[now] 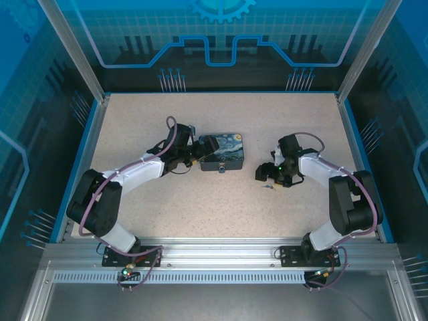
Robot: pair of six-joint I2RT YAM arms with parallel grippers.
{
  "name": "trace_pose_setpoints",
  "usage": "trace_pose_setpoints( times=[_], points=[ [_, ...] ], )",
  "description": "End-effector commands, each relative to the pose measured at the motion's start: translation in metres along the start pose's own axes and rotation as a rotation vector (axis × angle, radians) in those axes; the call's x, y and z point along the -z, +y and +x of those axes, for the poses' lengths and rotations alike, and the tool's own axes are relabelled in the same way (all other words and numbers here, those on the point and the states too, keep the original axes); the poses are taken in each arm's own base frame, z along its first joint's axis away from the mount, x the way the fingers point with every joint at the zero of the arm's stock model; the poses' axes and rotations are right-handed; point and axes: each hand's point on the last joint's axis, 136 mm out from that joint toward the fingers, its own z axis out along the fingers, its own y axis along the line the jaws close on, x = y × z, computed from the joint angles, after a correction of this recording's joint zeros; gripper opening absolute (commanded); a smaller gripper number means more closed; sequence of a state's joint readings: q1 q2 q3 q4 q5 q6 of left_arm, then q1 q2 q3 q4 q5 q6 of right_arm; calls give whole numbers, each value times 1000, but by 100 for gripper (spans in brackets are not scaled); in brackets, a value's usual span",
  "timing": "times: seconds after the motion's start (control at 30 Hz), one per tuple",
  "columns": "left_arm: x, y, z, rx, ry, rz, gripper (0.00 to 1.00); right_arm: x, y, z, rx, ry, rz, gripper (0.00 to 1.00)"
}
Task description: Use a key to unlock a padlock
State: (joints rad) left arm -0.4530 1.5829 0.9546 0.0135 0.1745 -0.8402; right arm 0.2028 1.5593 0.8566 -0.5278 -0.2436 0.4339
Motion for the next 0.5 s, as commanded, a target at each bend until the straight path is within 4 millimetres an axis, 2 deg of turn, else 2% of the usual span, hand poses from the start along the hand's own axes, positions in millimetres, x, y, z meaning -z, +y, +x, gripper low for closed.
trace_pose_setpoints(
  times=[0.0,0.27,0.47],
  points=[
    [12,-28,-4,-13,-10,77,99,-3,4,8,24,34,-15,79],
    [33,-20,-13,-39,-89,11,99,-7,7,21,45,50,-2,78],
    [46,-24,-16,-54,-105,5,99,-8,8,32,56,68,10,75]
  ],
)
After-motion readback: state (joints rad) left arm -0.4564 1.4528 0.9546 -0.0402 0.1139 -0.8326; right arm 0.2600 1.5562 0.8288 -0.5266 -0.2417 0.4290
